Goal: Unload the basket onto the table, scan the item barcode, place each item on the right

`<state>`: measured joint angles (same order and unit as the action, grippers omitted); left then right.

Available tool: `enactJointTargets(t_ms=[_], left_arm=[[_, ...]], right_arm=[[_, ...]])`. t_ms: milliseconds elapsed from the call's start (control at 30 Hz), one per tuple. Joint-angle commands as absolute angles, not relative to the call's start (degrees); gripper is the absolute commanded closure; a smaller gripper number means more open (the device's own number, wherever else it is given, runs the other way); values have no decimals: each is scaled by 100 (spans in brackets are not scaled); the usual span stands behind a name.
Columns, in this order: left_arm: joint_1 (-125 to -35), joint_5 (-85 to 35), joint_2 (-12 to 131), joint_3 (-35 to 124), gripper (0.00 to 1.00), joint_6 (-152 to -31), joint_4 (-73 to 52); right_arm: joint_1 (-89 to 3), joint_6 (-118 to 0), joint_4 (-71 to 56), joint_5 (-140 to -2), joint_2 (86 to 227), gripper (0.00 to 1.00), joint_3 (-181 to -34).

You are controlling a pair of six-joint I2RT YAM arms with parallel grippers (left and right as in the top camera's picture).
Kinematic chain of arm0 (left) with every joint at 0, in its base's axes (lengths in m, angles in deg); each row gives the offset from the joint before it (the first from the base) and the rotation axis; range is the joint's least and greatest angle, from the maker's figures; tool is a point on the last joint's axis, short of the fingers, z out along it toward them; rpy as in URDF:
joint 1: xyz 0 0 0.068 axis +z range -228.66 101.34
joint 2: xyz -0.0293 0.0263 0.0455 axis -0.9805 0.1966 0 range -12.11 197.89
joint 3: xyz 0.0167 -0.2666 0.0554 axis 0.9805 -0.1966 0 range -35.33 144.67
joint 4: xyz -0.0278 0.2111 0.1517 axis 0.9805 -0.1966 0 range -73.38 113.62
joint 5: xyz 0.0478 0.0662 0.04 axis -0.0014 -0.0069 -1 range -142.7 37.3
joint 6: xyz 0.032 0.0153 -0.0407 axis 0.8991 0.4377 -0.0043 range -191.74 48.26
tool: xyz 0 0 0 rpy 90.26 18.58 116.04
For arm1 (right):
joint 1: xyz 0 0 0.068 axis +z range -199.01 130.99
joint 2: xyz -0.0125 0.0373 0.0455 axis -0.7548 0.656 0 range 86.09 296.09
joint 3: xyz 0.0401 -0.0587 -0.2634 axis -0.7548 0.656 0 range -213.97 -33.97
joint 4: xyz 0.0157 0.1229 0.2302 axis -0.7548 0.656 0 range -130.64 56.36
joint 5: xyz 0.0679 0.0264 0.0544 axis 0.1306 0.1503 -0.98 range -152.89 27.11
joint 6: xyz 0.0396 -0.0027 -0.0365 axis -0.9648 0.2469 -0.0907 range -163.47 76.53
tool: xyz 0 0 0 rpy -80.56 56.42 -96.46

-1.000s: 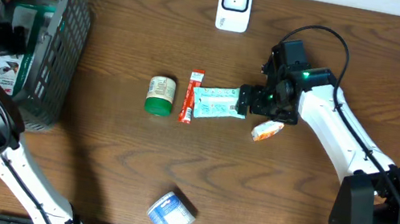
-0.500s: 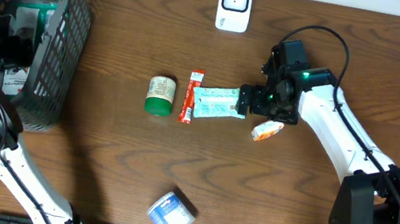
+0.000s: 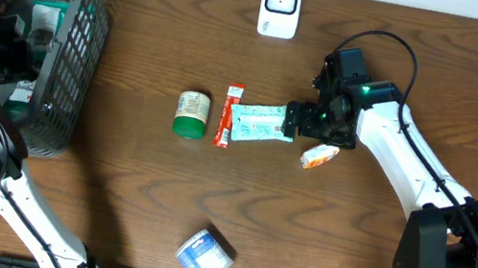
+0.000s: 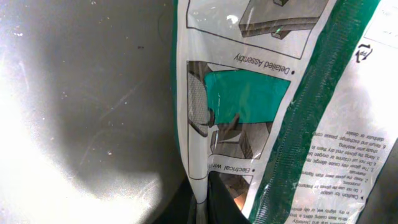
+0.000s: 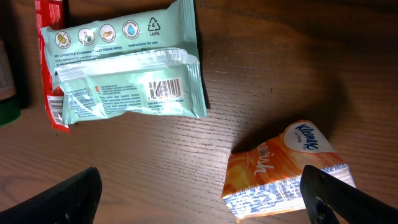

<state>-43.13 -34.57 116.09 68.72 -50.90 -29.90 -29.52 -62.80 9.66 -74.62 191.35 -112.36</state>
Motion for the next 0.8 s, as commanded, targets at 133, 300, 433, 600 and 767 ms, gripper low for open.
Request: enactJointTargets(t_ms=[133,300,433,600,767], left_arm=[[-4320,-3387,10656,7088,93,-5262,-2907],[-4320,-3438,9419,7091,93,-5907,-2450],[-4320,-3848,8593,7088,93,-6377,-2122],[-4320,-4336,7812,7088,93,-6630,-2061],[-4320,-4159,7163,7088,93,-7378,-2024]], right_arm=[[-2904,-6359,968,-7407,19058,1,-11293],[-2904,-6359,968,-7409,19058,1,-11291],[-2904,-6359,968,-7409,19058,1,-11291],[-2904,-6359,968,-7409,19058,1,-11291],[-2904,-6359,968,-7409,19058,1,-11293]])
